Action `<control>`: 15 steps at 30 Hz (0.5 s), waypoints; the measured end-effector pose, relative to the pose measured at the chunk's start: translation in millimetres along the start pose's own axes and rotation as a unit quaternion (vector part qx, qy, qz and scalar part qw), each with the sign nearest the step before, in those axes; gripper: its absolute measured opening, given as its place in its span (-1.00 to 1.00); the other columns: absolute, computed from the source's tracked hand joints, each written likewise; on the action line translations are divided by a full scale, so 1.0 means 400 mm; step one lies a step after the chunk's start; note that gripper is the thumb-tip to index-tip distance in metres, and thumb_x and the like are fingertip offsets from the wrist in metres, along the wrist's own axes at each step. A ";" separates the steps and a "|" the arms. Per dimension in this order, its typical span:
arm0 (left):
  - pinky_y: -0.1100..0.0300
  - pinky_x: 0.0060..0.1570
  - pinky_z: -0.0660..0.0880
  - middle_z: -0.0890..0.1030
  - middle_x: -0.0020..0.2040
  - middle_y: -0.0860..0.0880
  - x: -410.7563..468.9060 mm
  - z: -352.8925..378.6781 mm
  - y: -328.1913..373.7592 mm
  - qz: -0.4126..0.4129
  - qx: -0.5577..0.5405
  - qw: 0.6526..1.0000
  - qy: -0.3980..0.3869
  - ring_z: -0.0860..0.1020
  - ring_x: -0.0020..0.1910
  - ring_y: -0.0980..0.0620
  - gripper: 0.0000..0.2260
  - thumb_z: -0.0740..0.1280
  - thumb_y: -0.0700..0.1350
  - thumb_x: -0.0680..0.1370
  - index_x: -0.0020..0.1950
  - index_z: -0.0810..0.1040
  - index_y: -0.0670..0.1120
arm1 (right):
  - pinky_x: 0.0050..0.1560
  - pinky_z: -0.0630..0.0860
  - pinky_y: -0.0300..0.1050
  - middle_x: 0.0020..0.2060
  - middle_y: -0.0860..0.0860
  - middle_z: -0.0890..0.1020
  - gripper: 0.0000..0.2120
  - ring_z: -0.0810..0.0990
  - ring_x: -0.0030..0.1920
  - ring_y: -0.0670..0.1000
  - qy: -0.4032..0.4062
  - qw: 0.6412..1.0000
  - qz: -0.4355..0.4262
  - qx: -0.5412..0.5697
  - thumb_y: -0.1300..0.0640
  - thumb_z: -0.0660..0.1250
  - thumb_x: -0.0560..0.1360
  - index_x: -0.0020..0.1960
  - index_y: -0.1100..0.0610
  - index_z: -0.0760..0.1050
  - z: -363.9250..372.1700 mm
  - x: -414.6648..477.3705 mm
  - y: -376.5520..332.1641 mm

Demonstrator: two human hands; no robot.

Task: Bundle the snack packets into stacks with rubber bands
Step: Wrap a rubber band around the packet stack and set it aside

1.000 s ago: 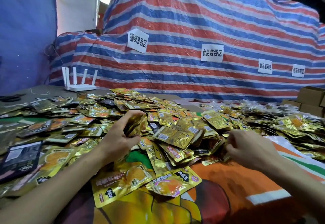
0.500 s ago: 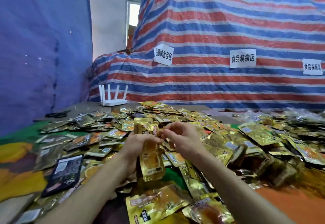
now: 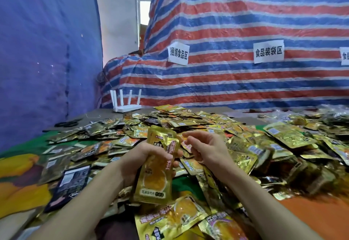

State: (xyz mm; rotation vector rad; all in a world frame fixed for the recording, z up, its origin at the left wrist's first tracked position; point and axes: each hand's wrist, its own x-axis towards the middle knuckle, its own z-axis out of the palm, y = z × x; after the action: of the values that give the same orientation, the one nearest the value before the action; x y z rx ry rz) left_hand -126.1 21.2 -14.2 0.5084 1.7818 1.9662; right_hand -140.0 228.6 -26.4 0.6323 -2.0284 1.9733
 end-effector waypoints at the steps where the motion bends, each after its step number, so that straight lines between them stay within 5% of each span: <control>1: -0.03 0.06 0.56 0.65 0.00 -0.17 -0.001 0.004 -0.001 0.007 0.018 1.000 0.003 0.63 -0.08 -0.12 -0.58 0.53 -0.18 0.30 0.16 0.68 -0.18 | -0.44 0.37 -0.27 -0.25 0.13 0.65 -0.84 0.46 -0.40 -0.08 -0.002 1.000 -0.013 -0.006 0.27 0.33 0.61 0.03 0.10 0.67 -0.001 -0.002 -0.002; 6: 0.06 -0.24 0.62 0.68 -0.05 -0.26 0.009 0.020 -0.012 0.037 0.008 0.994 0.101 0.67 -0.22 -0.13 -0.56 0.52 -0.25 0.22 0.10 0.68 -0.24 | -0.40 0.41 -0.26 -0.09 0.21 0.71 -0.83 0.49 -0.36 -0.05 -0.063 0.997 -0.020 0.047 0.27 0.37 0.57 0.15 0.16 0.59 -0.007 -0.010 -0.015; 9: 0.07 -0.21 0.62 0.70 -0.07 -0.22 0.009 0.022 -0.012 0.037 -0.011 0.994 0.103 0.67 -0.21 -0.11 -0.69 0.50 -0.24 0.25 -0.01 0.74 -0.18 | -0.35 0.43 -0.20 -0.03 0.29 0.69 -0.80 0.50 -0.35 -0.02 -0.085 0.992 0.015 0.094 0.25 0.42 0.50 0.12 0.21 0.53 -0.007 -0.008 -0.013; 15: 0.08 -0.19 0.62 0.69 -0.05 -0.20 0.014 0.021 -0.013 0.044 -0.034 0.995 0.088 0.68 -0.18 -0.09 -0.64 0.48 -0.22 0.26 0.05 0.72 -0.19 | -0.34 0.50 -0.21 -0.20 0.16 0.67 -0.78 0.51 -0.38 -0.02 -0.106 0.970 0.084 0.200 0.30 0.42 0.42 -0.01 0.19 0.41 -0.006 -0.002 -0.001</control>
State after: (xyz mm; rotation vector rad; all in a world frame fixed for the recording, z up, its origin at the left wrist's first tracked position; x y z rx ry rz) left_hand -126.0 31.5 -18.8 0.4074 1.8176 2.1832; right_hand -139.5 230.9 -26.4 0.8076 -1.8572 2.5484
